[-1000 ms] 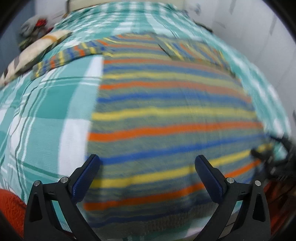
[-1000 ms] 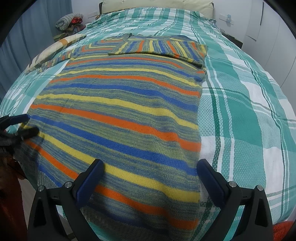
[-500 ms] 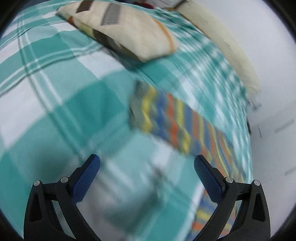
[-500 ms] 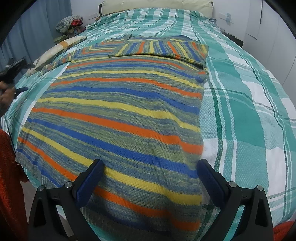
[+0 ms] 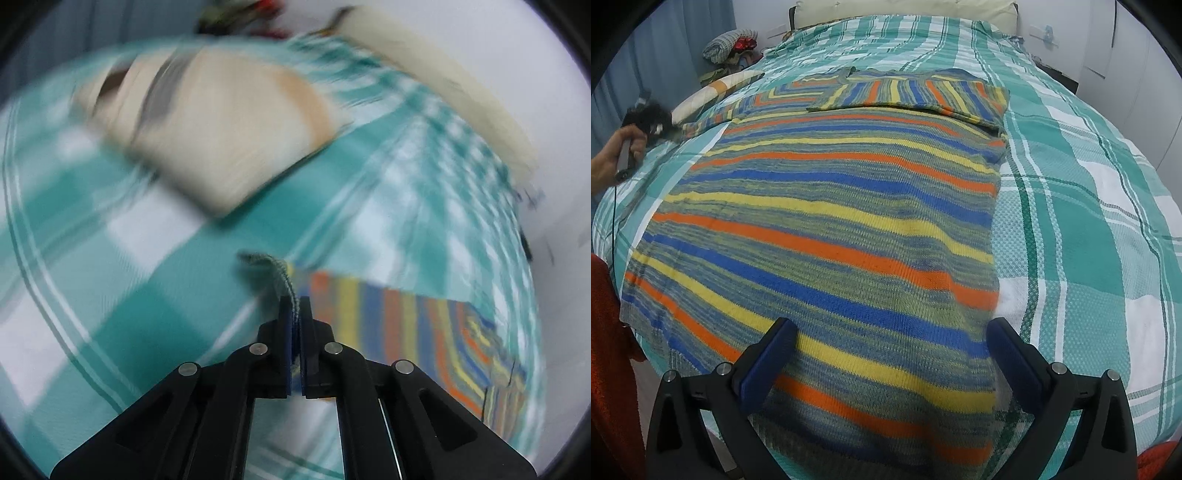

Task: Fold small clothes
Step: 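Grasp the other sleeve cuff with the left tool, then fold the held sleeve across the sweater body with the left tool and release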

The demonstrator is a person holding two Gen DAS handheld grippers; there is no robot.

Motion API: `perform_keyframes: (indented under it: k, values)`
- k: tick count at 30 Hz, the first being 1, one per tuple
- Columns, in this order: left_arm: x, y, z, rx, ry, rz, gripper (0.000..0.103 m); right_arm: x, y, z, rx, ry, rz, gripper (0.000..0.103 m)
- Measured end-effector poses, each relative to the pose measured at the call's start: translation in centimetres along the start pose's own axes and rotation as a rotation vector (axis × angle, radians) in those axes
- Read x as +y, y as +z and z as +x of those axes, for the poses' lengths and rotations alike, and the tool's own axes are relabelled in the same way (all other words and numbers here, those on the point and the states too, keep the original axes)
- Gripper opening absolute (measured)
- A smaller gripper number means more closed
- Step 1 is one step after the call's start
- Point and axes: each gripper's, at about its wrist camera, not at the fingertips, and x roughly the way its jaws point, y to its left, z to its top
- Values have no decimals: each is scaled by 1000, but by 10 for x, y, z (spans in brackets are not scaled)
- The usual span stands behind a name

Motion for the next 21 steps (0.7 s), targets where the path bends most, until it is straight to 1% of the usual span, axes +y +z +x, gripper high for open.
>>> perform_keyframes:
  k: [2,3,5,6,7,8,9,10,11,12,13,14,15,16,17,18,20,21]
  values:
    - [-44,4,-21,-48,-24,127,1,-1,0,0,1,6,4,102]
    - [-84,3,-37,-78,-61,230,1,-1,1,0,2,8,4,102]
    - [-137,-10,-62,-116,-121,375,1,-1,1,1,4,9,4,102]
    - [-174,-24,-74,-138,-168,466,1,-2,1,1,5,10,5,102]
    - [-204,-39,-83,-150,-213,535,1,-2,1,0,5,11,6,102]
    - [-220,-50,-89,-155,-243,572,1,-2,1,0,5,12,6,102]
    - [-251,-74,-96,-153,-304,633,1,-2,1,0,4,14,7,102]
    - [-266,-91,-97,-147,-331,665,1,-2,0,0,4,15,7,102]
    - [-289,-119,-95,-132,-363,714,1,-2,0,-1,4,16,6,102]
    - [-304,-141,-87,-114,-366,749,4,-2,0,-1,3,16,5,102]
    - [-314,-159,-76,-83,-361,773,10,-1,-1,-1,4,14,1,102]
    - [-323,-185,-57,-13,-336,800,21,-1,-1,-1,4,13,-2,102]
    - [-325,-205,-40,55,-291,806,51,0,-1,-1,5,13,-5,102]
    - [-319,-223,-27,106,-258,797,61,0,-2,-1,6,14,-6,102]
    - [-312,-234,-25,131,-255,789,61,-1,-2,-2,7,16,-6,102]
    - [-296,-248,-21,176,-274,770,60,-1,-2,-2,10,19,-4,102]
    - [-271,-255,-25,219,-297,747,60,-2,-3,-2,12,26,-2,102]
    - [-252,-250,-33,224,-306,722,61,-3,-3,-3,14,30,-2,102]
